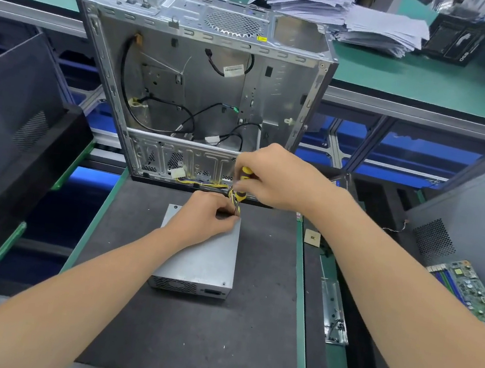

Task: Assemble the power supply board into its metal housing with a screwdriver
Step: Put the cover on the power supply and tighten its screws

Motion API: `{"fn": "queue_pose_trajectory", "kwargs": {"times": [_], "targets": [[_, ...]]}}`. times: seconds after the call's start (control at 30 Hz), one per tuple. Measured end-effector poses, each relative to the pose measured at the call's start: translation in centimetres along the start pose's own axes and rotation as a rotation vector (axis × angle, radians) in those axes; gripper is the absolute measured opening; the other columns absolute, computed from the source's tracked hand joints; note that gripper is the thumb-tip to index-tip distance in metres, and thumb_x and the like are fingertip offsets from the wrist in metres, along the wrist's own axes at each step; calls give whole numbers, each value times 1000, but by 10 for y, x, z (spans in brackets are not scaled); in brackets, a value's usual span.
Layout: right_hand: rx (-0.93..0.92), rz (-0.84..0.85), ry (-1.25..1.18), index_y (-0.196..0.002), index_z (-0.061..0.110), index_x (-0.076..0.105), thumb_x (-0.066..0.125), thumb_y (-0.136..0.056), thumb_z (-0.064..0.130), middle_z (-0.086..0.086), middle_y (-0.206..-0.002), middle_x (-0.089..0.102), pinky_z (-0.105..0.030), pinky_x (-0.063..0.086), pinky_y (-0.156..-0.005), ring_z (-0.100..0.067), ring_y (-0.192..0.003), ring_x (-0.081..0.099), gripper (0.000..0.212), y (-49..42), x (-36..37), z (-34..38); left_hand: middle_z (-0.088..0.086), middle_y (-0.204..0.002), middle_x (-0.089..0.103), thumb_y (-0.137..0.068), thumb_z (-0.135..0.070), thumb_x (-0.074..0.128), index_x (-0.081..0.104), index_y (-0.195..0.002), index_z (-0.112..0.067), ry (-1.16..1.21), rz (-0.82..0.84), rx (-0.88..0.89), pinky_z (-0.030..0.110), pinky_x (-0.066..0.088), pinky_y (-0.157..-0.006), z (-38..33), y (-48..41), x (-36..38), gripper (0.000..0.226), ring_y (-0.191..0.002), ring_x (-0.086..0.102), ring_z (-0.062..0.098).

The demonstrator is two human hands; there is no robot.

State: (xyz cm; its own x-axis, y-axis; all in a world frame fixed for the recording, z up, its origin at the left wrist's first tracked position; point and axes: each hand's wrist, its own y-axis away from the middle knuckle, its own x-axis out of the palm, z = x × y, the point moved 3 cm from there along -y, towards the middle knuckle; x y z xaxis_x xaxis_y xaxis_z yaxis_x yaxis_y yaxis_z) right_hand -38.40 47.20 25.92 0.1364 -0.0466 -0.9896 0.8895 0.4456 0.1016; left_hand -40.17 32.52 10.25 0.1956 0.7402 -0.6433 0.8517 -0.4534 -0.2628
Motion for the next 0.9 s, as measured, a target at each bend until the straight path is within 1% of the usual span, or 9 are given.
{"fn": "queue_pose_trajectory", "kwargs": {"times": [0.07,0.23,0.3,0.4,0.5,0.57,0.67,0.77,0.9], "targets": [[160,-99,-6,-77,16,49,58,-101,52,-2,-72,45,-33,34,-52,-33,-81,60,45,-3,9,1,-17,-82,75,-82,-17,77,81,-87,-20,5,3,-14,9,49,-77,-1,0,-1,7,-81,67,-4],[413,-280,108,-60,20,33,45,-98,70,0,-61,35,-33,27,-55,-30,-62,45,64,-4,14,10,-22,-77,71,-83,-20,81,80,-84,-21,9,-13,-36,2,41,-74,-2,-1,-1,2,-79,65,-7],[308,-259,82,-66,17,50,49,-98,69,-1,-69,48,-33,33,-54,-29,-66,51,60,-2,10,7,-20,-76,70,-84,-20,81,81,-85,-19,14,-11,-40,3,40,-72,-1,-1,-1,2,-78,64,-7],[-69,-69,22,-101,24,68,65,-98,32,4,-106,59,-41,52,-75,-23,-96,61,9,5,-2,8,-15,-75,71,-84,-18,81,80,-83,-16,7,-11,-19,4,39,-69,-2,-1,-1,3,-76,62,-6],[-123,94,3,-110,24,69,63,-98,11,4,-111,58,-45,53,-88,-19,-107,56,18,3,-7,7,-12,-78,73,-84,-17,82,80,-82,-16,-10,-26,-9,3,40,-70,-2,-1,-2,3,-79,62,-4],[-27,22,18,-108,21,67,64,-101,28,0,-100,58,-45,54,-81,-22,-102,57,11,-1,-6,7,-12,-81,75,-84,-17,81,80,-84,-17,-18,-20,2,4,41,-73,-2,0,-1,1,-83,65,-1],[155,-130,62,-78,13,54,56,-101,54,-2,-72,45,-33,34,-53,-34,-80,60,47,-5,4,9,-12,-85,77,-84,-16,79,81,-88,-17,7,-5,-14,6,46,-78,-2,1,-1,4,-84,68,2],[325,-290,167,-60,19,31,45,-99,71,0,-60,32,-31,20,-50,-28,-58,43,66,-4,9,15,-12,-87,77,-84,-18,80,81,-89,-18,9,-3,-25,10,48,-81,-2,0,-2,5,-85,68,1],[286,-294,195,-63,17,48,40,-98,76,-1,-65,42,-30,24,-50,-24,-55,41,69,-5,7,16,-11,-85,77,-84,-17,80,81,-88,-17,14,-4,-37,10,48,-77,-2,0,-2,5,-83,67,2]]}}
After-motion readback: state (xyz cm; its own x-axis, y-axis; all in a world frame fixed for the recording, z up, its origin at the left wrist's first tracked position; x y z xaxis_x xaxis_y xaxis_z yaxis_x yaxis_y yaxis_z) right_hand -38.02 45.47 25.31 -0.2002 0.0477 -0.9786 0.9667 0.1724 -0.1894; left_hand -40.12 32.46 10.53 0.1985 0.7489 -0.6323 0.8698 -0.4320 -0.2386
